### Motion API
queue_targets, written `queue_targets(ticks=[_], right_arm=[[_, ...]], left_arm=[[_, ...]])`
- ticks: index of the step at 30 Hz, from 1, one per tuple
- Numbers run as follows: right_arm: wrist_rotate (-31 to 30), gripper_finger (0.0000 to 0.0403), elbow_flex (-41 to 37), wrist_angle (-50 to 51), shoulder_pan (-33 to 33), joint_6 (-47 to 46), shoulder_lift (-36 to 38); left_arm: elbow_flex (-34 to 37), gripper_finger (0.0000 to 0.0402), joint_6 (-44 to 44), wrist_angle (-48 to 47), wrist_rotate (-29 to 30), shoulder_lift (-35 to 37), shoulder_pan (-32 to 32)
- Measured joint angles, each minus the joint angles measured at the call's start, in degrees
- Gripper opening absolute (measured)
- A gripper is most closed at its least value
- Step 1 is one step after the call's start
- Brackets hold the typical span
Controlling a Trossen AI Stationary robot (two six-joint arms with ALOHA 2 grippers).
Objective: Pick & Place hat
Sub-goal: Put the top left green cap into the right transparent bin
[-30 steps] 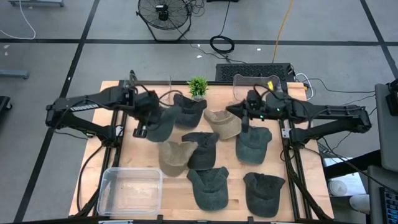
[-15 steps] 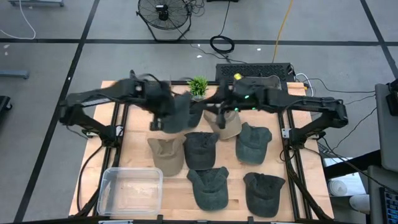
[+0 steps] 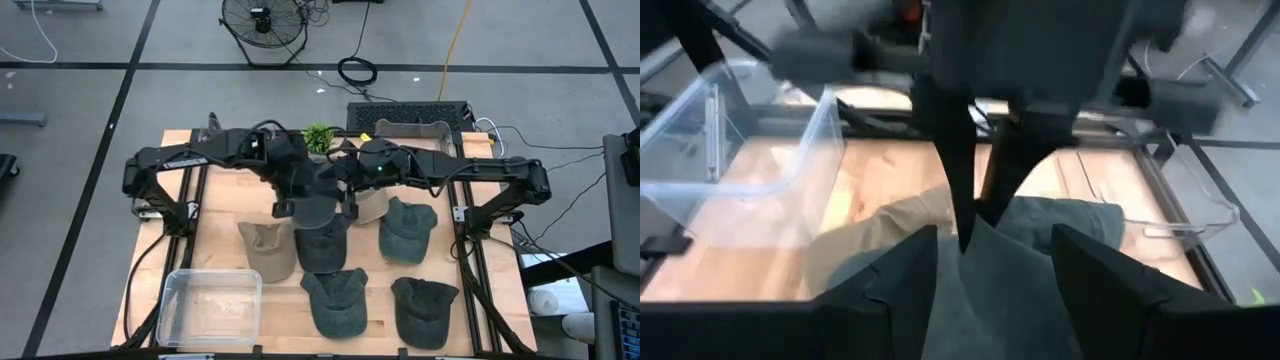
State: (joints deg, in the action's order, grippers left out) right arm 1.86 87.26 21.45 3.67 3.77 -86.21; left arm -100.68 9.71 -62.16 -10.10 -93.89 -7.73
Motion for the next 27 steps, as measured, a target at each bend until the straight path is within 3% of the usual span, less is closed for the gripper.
queue_targets(ticks=[8,15,19,25,27], right_arm=[[1.39,0.0186,-1.6,0.83,0.47,0.5,0.07],[1.45,0.0169,-3.53,0.65,0.35,-2.92,0.17],[1.47,0.0128,-3.54,0.86,-0.02,-2.65,0.17],[1.77,0.0019,-3.63,1.16,-0.06,-3.0,0.13],[1.43,0.0009,-3.63,1.16,-0.02,-3.09,0.18]], left_arm=[[-1.83,0.0014,1.01,5.37,-4.63,-0.04,0.0],[-1.86,0.0006,2.19,5.51,-4.67,-0.04,0.42],[-1.92,0.0016,2.68,6.05,-4.69,-0.04,0.42],[-1.97,0.0006,2.57,7.89,-4.69,-0.02,-0.34],[-1.97,0.0013,2.19,8.35,-4.67,0.02,-0.76]])
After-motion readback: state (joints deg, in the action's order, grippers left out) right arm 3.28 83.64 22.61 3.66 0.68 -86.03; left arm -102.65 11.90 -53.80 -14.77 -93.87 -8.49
